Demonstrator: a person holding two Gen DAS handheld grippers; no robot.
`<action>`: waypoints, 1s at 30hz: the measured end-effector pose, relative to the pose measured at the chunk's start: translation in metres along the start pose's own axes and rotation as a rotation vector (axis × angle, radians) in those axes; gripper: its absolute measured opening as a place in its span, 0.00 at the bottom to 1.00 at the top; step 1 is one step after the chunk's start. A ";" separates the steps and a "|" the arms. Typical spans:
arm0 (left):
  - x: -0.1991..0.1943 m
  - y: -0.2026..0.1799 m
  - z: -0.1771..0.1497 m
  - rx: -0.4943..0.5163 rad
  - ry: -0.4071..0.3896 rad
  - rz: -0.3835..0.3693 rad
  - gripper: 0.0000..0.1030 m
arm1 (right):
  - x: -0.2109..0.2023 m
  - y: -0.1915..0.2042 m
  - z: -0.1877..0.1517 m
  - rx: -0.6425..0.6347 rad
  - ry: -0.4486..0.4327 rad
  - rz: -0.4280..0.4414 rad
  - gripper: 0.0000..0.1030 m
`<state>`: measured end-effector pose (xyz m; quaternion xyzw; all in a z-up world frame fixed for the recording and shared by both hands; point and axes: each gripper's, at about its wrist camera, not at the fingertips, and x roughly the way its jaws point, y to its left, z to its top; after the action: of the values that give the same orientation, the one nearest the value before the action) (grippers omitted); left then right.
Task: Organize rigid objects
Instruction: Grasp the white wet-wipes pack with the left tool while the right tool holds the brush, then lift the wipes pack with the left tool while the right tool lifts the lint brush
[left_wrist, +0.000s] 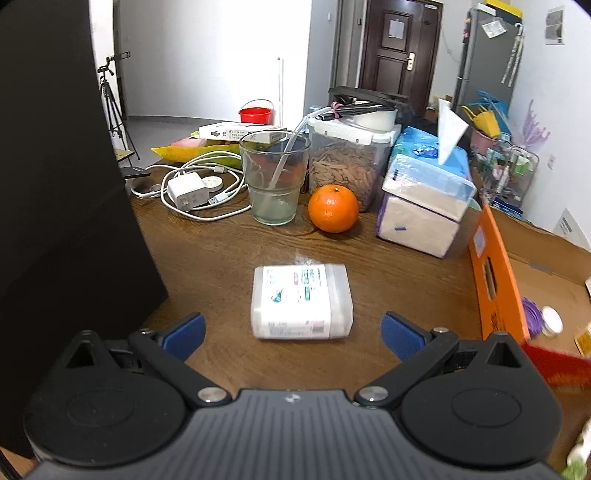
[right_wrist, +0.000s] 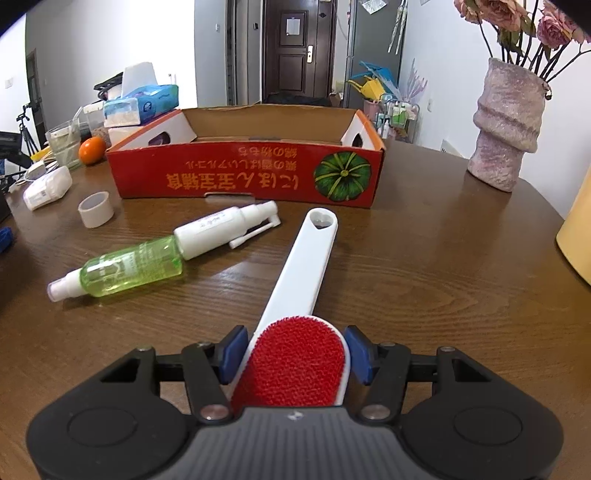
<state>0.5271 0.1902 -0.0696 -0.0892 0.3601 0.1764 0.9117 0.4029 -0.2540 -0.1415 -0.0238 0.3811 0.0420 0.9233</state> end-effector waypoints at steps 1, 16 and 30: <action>0.006 -0.002 0.002 -0.004 0.004 0.004 1.00 | 0.001 -0.002 0.001 0.002 -0.003 -0.004 0.55; 0.081 -0.016 0.012 -0.035 0.068 0.072 1.00 | 0.016 -0.023 0.014 0.049 -0.033 -0.019 0.55; 0.090 -0.017 0.001 0.014 0.073 0.114 0.81 | 0.014 -0.017 0.016 0.059 -0.046 0.019 0.55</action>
<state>0.5957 0.1978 -0.1302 -0.0684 0.3989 0.2221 0.8870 0.4253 -0.2687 -0.1401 0.0081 0.3608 0.0399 0.9318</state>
